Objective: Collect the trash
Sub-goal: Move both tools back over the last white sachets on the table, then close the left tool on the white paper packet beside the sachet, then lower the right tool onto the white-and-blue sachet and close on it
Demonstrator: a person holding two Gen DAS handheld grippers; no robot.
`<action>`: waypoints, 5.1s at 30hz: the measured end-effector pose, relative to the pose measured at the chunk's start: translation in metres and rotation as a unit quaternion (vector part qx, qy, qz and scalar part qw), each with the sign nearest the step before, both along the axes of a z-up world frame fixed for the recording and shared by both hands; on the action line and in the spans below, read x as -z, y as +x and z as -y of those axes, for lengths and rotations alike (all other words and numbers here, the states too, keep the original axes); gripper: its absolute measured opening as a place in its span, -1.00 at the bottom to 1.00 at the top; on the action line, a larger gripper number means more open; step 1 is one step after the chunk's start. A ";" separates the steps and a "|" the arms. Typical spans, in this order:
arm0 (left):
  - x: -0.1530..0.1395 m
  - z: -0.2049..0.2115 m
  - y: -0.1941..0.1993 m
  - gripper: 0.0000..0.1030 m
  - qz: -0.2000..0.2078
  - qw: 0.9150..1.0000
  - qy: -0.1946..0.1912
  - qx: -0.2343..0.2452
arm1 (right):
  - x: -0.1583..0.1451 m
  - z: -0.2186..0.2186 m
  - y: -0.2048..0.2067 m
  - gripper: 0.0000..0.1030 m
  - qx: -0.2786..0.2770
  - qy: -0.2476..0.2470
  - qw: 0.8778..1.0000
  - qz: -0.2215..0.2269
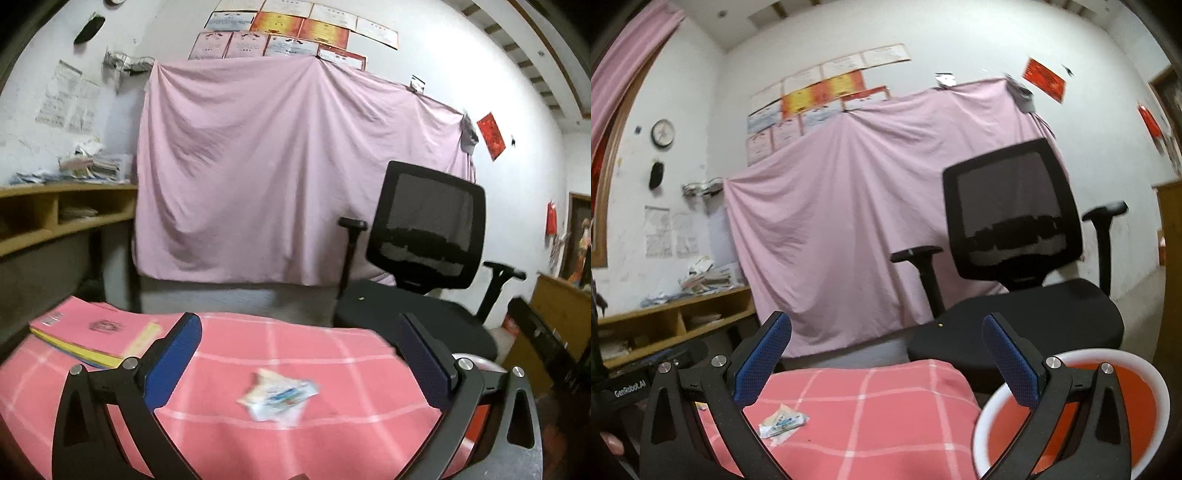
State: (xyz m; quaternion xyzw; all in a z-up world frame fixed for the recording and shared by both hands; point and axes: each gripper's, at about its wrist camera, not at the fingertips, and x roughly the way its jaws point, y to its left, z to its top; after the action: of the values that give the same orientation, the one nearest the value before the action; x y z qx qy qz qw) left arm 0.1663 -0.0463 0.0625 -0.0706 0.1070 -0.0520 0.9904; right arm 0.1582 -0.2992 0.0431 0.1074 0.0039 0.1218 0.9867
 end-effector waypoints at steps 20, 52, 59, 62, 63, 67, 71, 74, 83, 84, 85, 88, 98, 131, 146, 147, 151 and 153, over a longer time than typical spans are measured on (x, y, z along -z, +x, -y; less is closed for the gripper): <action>0.042 -0.070 0.008 0.98 -0.007 0.997 0.045 -0.056 | 0.028 -0.101 0.044 1.00 -0.095 -0.132 0.984 -0.068; 0.083 -0.071 0.101 0.22 -0.238 0.966 -0.063 0.085 | 0.070 -0.112 0.108 -0.89 -0.163 -0.138 0.930 -0.297; 0.090 -0.047 0.128 -0.41 -0.284 0.947 -0.049 0.139 | 0.075 -0.091 0.120 -0.87 -0.158 -0.083 0.930 -0.322; 0.088 -0.043 0.128 -0.76 -0.281 0.948 -0.039 0.141 | 0.075 -0.093 0.120 -0.87 -0.159 -0.083 0.929 -0.324; 0.088 -0.043 0.127 -0.80 -0.280 0.949 -0.038 0.142 | 0.075 -0.094 0.120 -0.86 -0.161 -0.084 0.929 -0.323; 0.082 -0.036 0.111 -0.85 -0.254 0.957 -0.017 0.140 | 0.076 -0.094 0.118 -0.86 -0.165 -0.084 0.928 -0.324; 0.083 -0.029 0.093 -0.86 -0.245 0.960 0.005 0.137 | 0.076 -0.094 0.117 -0.85 -0.167 -0.087 0.926 -0.327; 0.085 -0.031 0.079 -0.86 -0.247 0.963 0.007 0.112 | 0.075 -0.096 0.112 -0.84 -0.172 -0.092 0.926 -0.323; 0.094 -0.033 0.072 -0.86 -0.265 0.958 0.005 0.111 | 0.071 -0.113 0.094 -0.02 -0.202 -0.113 0.925 -0.300; 0.094 -0.037 0.072 -0.86 -0.267 0.957 -0.001 0.113 | 0.073 -0.114 0.096 -0.02 -0.201 -0.115 0.923 -0.306; 0.094 -0.039 0.073 -0.86 -0.269 0.956 -0.009 0.116 | 0.074 -0.114 0.099 -0.02 -0.201 -0.115 0.922 -0.312; 0.094 -0.045 0.074 -0.86 -0.273 0.954 -0.024 0.120 | 0.083 -0.114 0.110 -0.03 -0.203 -0.112 0.911 -0.340; 0.094 -0.045 0.073 -0.86 -0.275 0.953 -0.025 0.122 | 0.083 -0.125 0.103 -0.88 -0.258 -0.113 0.901 -0.331; 0.087 -0.009 0.031 -0.86 -0.124 0.962 0.237 0.051 | 0.084 -0.083 0.112 -0.88 -0.211 -0.034 0.914 -0.346; 0.084 -0.086 0.062 -0.86 -0.255 0.967 -0.003 0.014 | 0.076 -0.127 0.083 -0.22 -0.241 -0.108 0.907 -0.327; 0.083 -0.090 0.061 -0.86 -0.256 0.967 -0.007 0.009 | 0.077 -0.131 0.080 -0.22 -0.246 -0.112 0.905 -0.327; 0.080 -0.101 0.054 -0.86 -0.258 0.966 -0.020 -0.001 | 0.079 -0.151 0.073 -0.22 -0.260 -0.147 0.896 -0.330; 0.081 -0.107 0.055 -0.86 -0.262 0.965 -0.026 -0.001 | 0.083 -0.160 0.069 -0.21 -0.268 -0.165 0.888 -0.336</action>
State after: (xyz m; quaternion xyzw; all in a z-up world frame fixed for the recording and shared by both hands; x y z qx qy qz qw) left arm 0.2214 0.0605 -0.0182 -0.1077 0.3610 -0.0335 0.9257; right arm 0.2277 -0.1389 -0.0395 -0.0275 0.3837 0.3362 0.8596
